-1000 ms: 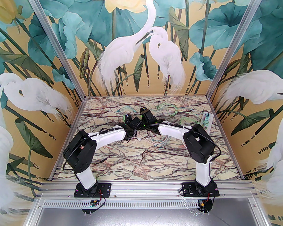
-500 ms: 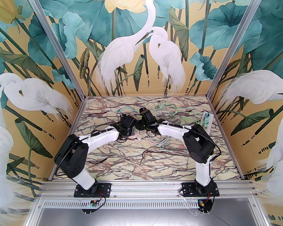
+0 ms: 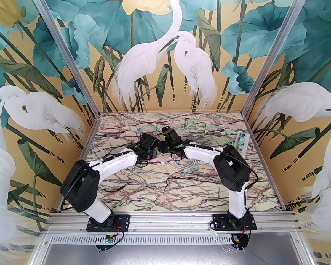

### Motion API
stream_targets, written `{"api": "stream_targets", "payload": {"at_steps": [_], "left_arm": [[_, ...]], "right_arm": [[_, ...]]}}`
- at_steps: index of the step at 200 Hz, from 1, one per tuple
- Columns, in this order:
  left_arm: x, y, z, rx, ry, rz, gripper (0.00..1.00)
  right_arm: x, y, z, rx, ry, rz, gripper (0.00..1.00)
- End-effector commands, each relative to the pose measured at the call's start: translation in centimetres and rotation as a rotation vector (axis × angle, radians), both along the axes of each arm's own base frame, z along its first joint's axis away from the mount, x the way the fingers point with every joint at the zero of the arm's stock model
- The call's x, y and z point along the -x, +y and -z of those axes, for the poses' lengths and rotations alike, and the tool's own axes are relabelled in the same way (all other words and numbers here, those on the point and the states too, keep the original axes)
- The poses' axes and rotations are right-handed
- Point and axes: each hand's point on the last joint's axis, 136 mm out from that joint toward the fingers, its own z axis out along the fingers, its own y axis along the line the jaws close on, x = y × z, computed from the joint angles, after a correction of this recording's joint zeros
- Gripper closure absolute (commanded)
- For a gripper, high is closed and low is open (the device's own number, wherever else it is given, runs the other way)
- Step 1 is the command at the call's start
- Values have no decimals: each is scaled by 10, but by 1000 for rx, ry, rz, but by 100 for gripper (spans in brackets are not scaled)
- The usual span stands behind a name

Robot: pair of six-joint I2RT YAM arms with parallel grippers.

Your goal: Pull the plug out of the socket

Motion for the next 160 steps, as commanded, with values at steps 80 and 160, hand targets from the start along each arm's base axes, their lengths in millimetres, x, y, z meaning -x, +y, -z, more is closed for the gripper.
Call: {"api": "stream_targets", "payload": {"at_steps": [80,160], "left_arm": [[-29,44,-72,-40,-118,-20,87],[-108,38,-107,-58,-115,36,87]], "right_arm": [[41,-19,51,119,120,-78,59],[46,-12,34,84,78,-121,52]]}}
